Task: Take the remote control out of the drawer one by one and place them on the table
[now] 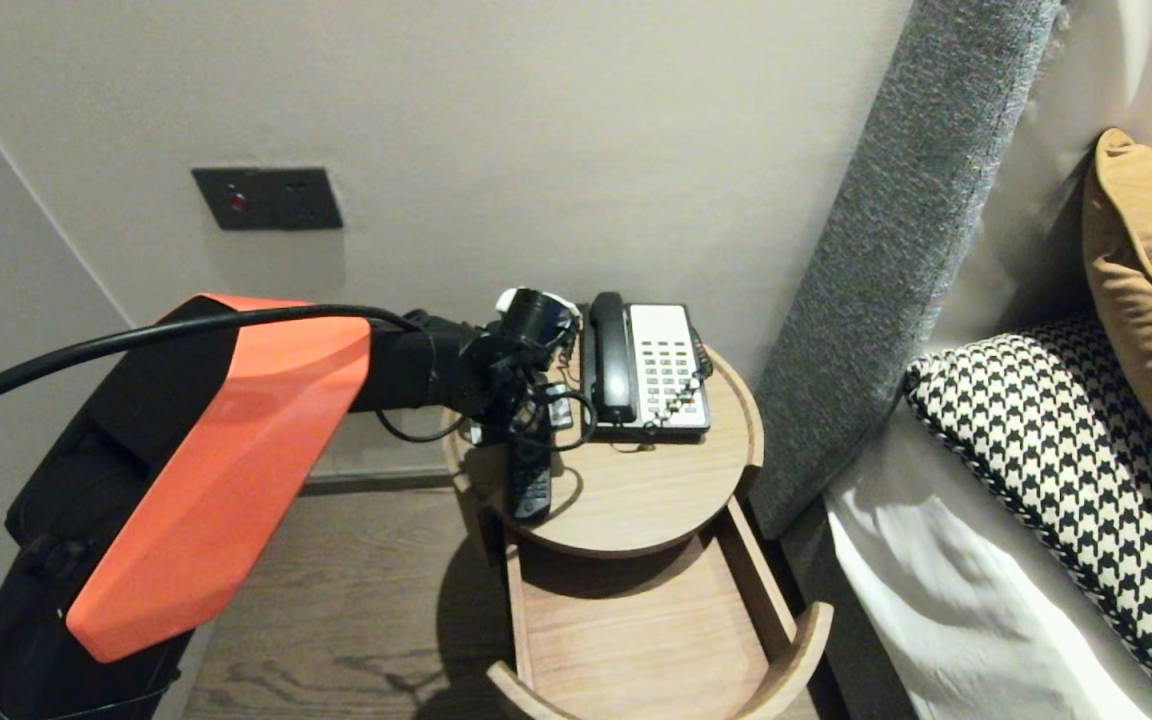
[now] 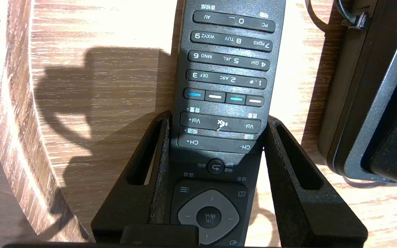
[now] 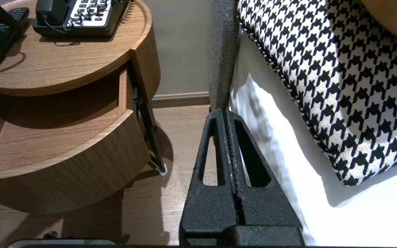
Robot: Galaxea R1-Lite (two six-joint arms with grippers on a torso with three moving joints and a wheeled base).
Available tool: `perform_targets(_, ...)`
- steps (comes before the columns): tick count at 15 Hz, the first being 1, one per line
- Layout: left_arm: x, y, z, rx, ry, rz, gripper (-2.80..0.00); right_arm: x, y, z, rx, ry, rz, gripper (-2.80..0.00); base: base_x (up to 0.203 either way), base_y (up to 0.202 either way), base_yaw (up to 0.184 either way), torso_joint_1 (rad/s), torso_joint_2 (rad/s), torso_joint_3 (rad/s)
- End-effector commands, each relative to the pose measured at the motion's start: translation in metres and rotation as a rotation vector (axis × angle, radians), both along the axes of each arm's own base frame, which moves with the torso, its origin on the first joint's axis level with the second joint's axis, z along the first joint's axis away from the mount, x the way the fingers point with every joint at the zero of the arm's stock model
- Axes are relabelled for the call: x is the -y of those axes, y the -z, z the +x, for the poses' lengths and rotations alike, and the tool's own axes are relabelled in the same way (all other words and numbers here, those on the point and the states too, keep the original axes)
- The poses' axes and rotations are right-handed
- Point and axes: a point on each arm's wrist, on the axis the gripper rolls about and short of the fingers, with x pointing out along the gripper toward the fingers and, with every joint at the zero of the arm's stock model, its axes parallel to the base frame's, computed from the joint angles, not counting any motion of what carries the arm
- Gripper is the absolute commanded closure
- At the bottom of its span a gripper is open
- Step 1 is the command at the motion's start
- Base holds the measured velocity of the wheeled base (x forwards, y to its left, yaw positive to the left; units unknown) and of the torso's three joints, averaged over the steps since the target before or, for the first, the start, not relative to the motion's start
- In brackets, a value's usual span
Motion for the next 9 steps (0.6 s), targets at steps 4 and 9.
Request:
perform_targets(4,0.001,0.003,0.0,0.001,-0.006,0.007,0.0,0.0,0.0,0.0,-0.001,0.0,0.0,0.0,0.0,0.0,0.0,0.0,0.0,0.0)
perform_targets(9,0.003,-0.01,-0.001,0.043,-0.001,-0.022,-2.8,0.0,0.0,0.0,-0.001,0.0,0.0,0.0,0.0,0.0,0.0,0.0,0.0,0.0)
